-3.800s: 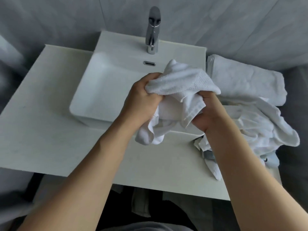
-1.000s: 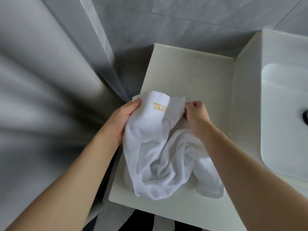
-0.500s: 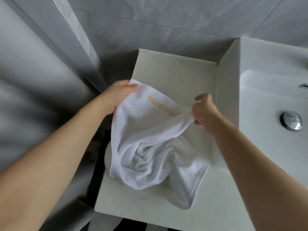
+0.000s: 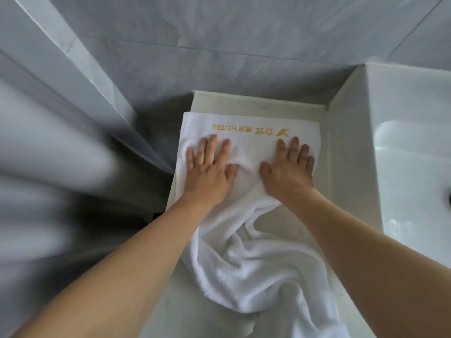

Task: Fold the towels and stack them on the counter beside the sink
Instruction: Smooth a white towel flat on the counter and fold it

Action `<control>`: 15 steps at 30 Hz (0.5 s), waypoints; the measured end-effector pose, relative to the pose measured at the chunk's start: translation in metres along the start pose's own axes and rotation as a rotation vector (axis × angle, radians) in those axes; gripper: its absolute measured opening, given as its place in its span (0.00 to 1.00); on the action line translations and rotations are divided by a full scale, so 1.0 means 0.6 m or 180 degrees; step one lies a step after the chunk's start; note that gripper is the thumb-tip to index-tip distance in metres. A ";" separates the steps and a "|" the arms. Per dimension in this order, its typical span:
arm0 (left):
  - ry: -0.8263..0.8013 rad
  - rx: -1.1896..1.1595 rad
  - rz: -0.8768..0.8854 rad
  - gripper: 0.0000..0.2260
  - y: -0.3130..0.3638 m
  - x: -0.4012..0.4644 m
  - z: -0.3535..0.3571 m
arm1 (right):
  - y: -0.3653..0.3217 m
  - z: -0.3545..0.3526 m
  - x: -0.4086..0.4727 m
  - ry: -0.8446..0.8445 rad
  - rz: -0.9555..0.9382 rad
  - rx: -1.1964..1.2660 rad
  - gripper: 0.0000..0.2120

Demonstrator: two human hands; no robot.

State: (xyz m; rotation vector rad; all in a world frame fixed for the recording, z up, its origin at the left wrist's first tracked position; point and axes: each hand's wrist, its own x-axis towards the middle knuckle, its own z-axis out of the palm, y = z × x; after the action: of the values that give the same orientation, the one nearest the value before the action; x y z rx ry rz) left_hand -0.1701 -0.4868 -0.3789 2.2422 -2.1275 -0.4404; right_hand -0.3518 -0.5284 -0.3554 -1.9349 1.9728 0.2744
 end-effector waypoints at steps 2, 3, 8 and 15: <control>0.0115 0.0194 0.0264 0.31 -0.016 0.015 -0.003 | -0.001 -0.004 0.020 0.0070 0.0200 0.0135 0.40; 0.0084 0.0241 0.0381 0.31 -0.022 0.031 -0.009 | -0.002 -0.011 0.032 0.0069 0.0330 0.0197 0.41; -0.0009 0.0325 0.0497 0.31 -0.018 0.090 -0.025 | 0.015 0.000 0.063 0.0463 0.0326 0.0090 0.42; -0.0862 0.0211 0.0336 0.30 -0.014 0.107 -0.055 | 0.033 0.004 0.086 0.0685 0.0068 -0.0076 0.42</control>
State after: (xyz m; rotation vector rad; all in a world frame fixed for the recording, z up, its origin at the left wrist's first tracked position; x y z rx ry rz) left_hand -0.1528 -0.5551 -0.3611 2.2000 -2.4076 -0.7159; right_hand -0.3711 -0.5742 -0.3797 -2.0335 2.1338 0.0985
